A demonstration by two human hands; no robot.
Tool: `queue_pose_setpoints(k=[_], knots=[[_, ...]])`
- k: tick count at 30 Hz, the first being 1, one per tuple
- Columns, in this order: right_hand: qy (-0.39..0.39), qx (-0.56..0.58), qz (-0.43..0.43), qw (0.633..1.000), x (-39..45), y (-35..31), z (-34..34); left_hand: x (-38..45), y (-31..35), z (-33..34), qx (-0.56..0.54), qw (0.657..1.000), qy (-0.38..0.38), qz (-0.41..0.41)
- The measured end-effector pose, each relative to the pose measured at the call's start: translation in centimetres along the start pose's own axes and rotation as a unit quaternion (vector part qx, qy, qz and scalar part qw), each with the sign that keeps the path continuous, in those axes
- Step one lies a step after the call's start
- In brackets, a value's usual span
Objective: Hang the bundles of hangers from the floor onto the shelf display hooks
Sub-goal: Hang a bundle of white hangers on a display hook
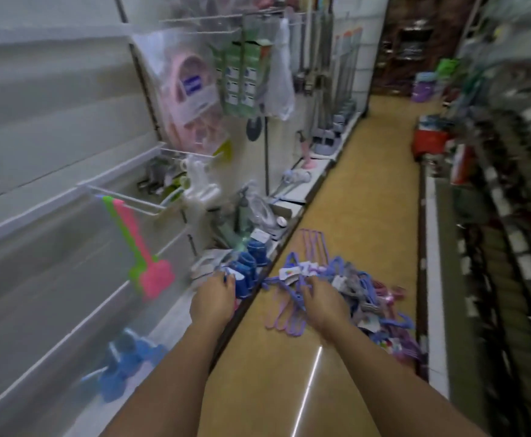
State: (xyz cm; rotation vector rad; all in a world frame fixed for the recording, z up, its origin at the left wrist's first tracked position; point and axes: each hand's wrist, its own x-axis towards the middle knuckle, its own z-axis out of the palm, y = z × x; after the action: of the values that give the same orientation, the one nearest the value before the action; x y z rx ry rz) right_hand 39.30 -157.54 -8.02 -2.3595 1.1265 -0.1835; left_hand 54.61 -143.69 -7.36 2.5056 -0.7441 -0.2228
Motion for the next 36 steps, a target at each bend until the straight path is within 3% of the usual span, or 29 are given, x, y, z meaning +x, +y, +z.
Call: queue_pose_setpoints(k=[8,14,29,36], knots=[[-0.008,-0.011,0.098,0.995,4.4,13.8,-5.0,2.4,12.3,10.9,-0.023,0.995,-0.088,0.047],[-0.005,-0.009,0.147,0.989,8.1,19.7,-7.3,5.3,17.7,16.9,-0.017,0.989,-0.129,0.068],[0.006,0.027,0.230,0.973,26.2,22.8,-7.4,23.6,22.1,25.5,0.001,0.975,-0.196,0.100],[-0.014,0.016,0.252,0.967,34.5,24.4,-3.7,30.8,20.8,31.3,-0.005,0.964,-0.252,0.089]])
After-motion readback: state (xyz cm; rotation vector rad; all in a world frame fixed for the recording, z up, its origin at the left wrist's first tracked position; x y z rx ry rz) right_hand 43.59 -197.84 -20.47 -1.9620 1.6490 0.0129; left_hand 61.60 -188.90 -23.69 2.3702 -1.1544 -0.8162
